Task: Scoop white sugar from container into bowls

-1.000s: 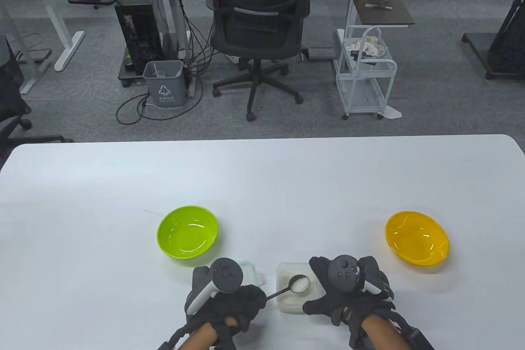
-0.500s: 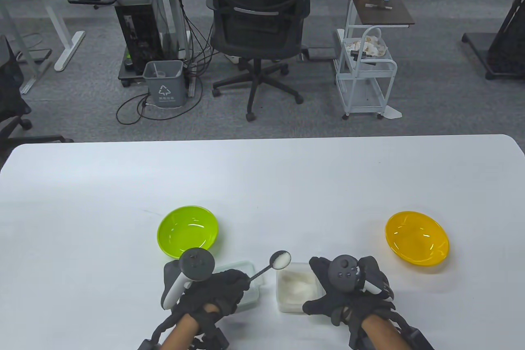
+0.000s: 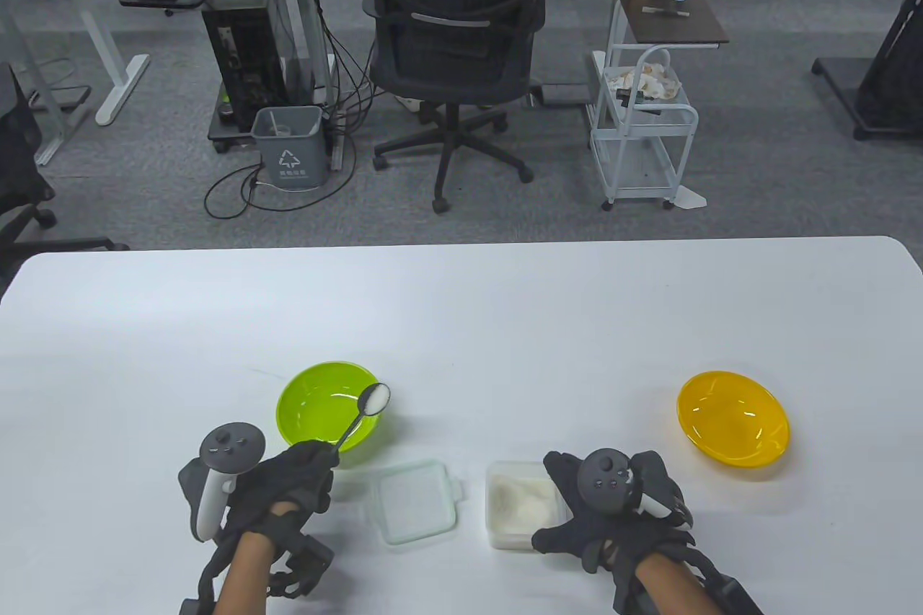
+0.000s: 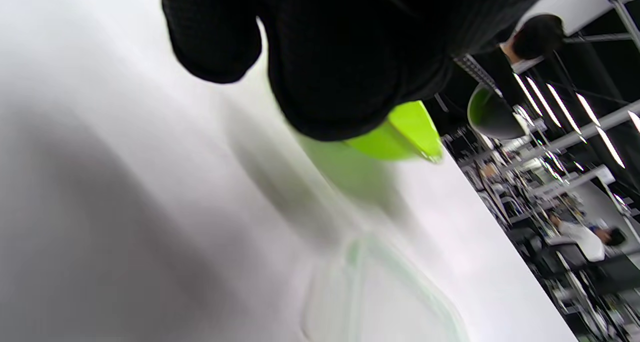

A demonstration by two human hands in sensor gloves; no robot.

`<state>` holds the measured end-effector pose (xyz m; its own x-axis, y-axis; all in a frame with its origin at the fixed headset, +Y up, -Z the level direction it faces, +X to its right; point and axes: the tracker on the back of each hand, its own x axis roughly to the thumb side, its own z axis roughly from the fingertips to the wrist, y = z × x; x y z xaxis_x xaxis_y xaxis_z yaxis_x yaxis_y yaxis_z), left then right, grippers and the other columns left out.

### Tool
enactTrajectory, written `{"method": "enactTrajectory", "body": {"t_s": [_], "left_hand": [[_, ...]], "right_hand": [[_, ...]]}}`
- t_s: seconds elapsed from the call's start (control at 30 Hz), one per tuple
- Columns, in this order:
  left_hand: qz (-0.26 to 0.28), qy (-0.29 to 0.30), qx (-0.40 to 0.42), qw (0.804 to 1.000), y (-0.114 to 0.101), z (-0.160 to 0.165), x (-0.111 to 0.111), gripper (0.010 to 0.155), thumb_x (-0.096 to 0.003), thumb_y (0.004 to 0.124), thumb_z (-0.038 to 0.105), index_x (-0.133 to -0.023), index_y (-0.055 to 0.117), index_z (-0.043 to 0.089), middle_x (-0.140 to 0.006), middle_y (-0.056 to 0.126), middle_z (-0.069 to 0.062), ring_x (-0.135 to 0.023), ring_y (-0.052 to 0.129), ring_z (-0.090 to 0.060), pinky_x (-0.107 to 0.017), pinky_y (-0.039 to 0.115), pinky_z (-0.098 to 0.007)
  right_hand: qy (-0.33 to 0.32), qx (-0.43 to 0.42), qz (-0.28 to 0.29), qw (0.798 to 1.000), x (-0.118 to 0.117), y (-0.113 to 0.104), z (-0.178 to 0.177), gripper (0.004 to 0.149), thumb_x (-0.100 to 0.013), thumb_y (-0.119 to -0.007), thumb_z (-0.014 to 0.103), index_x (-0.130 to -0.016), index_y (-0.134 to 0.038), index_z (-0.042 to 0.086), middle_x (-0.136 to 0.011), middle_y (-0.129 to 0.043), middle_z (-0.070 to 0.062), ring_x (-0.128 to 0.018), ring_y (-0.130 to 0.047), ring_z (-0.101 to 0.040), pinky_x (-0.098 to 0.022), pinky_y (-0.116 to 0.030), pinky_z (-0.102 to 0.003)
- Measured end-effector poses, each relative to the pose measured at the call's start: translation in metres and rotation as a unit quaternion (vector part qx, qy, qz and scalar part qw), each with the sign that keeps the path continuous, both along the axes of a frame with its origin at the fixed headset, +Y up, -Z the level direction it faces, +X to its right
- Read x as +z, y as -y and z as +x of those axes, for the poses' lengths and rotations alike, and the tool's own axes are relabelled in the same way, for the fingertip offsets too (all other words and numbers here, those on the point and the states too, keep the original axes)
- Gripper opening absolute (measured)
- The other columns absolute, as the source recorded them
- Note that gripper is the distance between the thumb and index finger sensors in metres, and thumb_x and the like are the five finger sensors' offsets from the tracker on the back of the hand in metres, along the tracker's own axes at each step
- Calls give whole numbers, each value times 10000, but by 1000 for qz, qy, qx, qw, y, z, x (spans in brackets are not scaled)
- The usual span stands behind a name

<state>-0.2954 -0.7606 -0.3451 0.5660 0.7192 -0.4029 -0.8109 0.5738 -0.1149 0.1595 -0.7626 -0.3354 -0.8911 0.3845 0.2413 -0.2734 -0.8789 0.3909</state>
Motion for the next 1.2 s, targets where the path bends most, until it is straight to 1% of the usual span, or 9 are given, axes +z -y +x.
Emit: {"method": "enactTrajectory", "body": {"t_s": [0.2, 0.33, 0.43, 0.5, 0.6, 0.77, 0.83, 1.03, 1.2], "left_hand": [[2, -45, -36, 998, 0, -16, 2, 477, -438, 761, 464, -902, 809, 366, -703, 968, 146, -432, 1051, -45, -595, 810, -415], [12, -53, -108, 993, -5, -15, 3, 499, -433, 781, 445, -928, 786, 378, -756, 950, 145, -450, 1049, -41, -603, 806, -415], [30, -70, -184, 980, -11, -12, 4, 497, -432, 794, 433, -929, 788, 418, -792, 939, 143, -470, 1049, -51, -616, 797, -423], [44, -73, -247, 965, -16, -8, 6, 494, -427, 804, 431, -921, 794, 452, -815, 929, 146, -492, 1046, -55, -629, 788, -429], [66, -70, -342, 935, -21, 1, 7, 495, -425, 814, 426, -914, 788, 495, -849, 907, 142, -539, 1033, -67, -648, 769, -443], [118, -51, -515, 848, -29, 25, 9, 489, -416, 830, 425, -892, 797, 533, -883, 877, 151, -599, 1015, -70, -669, 753, -451], [128, -48, -539, 831, -31, 32, 9, 489, -415, 831, 426, -890, 797, 536, -886, 874, 156, -608, 1013, -68, -674, 749, -453], [128, -37, -547, 826, -29, 38, 9, 489, -417, 828, 424, -893, 795, 532, -886, 874, 154, -612, 1011, -68, -677, 747, -454], [121, -36, -527, 841, -28, 36, 9, 491, -420, 820, 423, -901, 790, 517, -883, 874, 153, -607, 1012, -69, -675, 747, -456]], "right_hand": [[0, 0, 0, 1000, 0, 0, 0, 1011, -367, -807, 709, -1100, -238, 308, -1205, -336, -84, -1138, -407, -390, -785, -425, -618], [0, 0, 0, 1000, 0, 0, 0, 1014, -366, -808, 709, -1101, -237, 307, -1205, -338, -81, -1138, -407, -390, -785, -425, -618], [0, 0, 0, 1000, 0, 0, 0, 1009, -368, -805, 710, -1100, -238, 308, -1204, -338, -82, -1138, -407, -390, -785, -426, -618], [0, 0, 0, 1000, 0, 0, 0, 1010, -367, -806, 709, -1100, -237, 308, -1205, -337, -82, -1138, -406, -390, -785, -426, -618], [0, 0, 0, 1000, 0, 0, 0, 1011, -367, -805, 710, -1100, -237, 308, -1205, -337, -81, -1137, -408, -392, -785, -426, -618], [0, 0, 0, 1000, 0, 0, 0, 1010, -368, -805, 710, -1100, -236, 309, -1205, -337, -83, -1137, -406, -392, -784, -426, -618], [0, 0, 0, 1000, 0, 0, 0, 1010, -368, -805, 710, -1100, -236, 309, -1205, -337, -82, -1138, -405, -391, -784, -426, -618], [0, 0, 0, 1000, 0, 0, 0, 1012, -368, -804, 710, -1101, -235, 307, -1205, -338, -83, -1137, -405, -392, -785, -426, -617], [0, 1, 0, 1000, 0, 0, 0, 1010, -369, -804, 711, -1100, -235, 308, -1205, -337, -83, -1138, -406, -391, -785, -425, -617]]}}
